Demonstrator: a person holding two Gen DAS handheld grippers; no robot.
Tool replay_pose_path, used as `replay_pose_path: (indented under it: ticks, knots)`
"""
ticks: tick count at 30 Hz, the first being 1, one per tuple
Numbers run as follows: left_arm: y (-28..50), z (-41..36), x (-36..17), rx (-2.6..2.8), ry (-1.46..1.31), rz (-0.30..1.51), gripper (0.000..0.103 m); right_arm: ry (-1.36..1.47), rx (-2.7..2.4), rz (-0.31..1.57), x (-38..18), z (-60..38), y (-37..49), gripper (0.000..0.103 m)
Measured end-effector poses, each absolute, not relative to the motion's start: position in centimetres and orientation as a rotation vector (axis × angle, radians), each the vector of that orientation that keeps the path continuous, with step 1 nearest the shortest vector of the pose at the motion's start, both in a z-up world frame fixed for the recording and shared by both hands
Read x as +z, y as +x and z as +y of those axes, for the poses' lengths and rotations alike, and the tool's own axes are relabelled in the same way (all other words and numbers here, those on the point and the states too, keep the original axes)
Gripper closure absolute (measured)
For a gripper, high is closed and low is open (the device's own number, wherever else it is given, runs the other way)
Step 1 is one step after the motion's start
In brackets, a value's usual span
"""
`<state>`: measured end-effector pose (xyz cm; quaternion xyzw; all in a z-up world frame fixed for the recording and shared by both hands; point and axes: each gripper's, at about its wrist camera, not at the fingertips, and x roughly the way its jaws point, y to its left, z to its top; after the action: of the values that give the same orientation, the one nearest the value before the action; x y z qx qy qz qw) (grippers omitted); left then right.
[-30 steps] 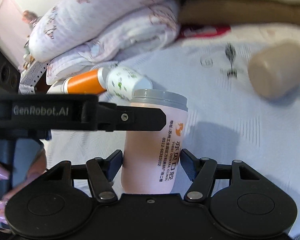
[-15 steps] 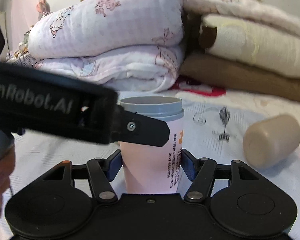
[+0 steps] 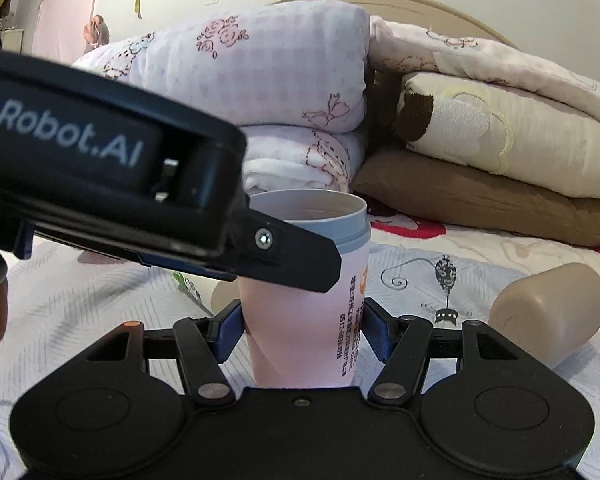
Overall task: Flip cup upright
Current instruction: 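Rotate the held pink cup so its grey rim points up, then set the pink cup upright on the sheet and open the left gripper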
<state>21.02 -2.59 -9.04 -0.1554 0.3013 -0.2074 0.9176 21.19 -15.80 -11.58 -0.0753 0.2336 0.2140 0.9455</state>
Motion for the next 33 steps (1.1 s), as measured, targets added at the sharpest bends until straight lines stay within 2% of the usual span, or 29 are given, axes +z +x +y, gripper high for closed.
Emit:
replay_pose_path:
  ticks: [7, 9, 13, 14, 16, 18, 33]
  knots:
    - [20.9, -2.7, -9.1, -0.442, -0.345, 0.641, 0.047, -0.102, 0.431, 0.51, -11.5, -16.4, 21.5, 0.035]
    - [20.8, -2.8, -9.0, -0.452, -0.354, 0.647, 0.041, -0.084, 0.427, 0.527, -11.4, -16.5, 21.6, 0.034]
    - [20.7, -2.4, -9.1, -0.443, -0.356, 0.643, 0.04, -0.032, 0.421, 0.559, -10.8, -16.8, 21.7, 0.033]
    - [20.7, -2.2, -9.1, -0.442, -0.366, 0.647, 0.04, -0.038, 0.415, 0.556, -10.8, -16.7, 21.6, 0.032]
    - [20.5, -1.8, -9.0, -0.44, -0.387, 0.648, 0.039, -0.034, 0.404, 0.552, -10.6, -16.7, 21.4, 0.023]
    - [20.4, -1.6, -8.8, -0.435, -0.397, 0.645, 0.035, -0.016, 0.407, 0.552, -10.4, -16.9, 21.3, 0.021]
    - [17.4, -1.8, -6.1, -0.333, -0.342, 0.681, 0.034, -0.069, 0.367, 0.681, -7.9, -17.6, 17.9, 0.021]
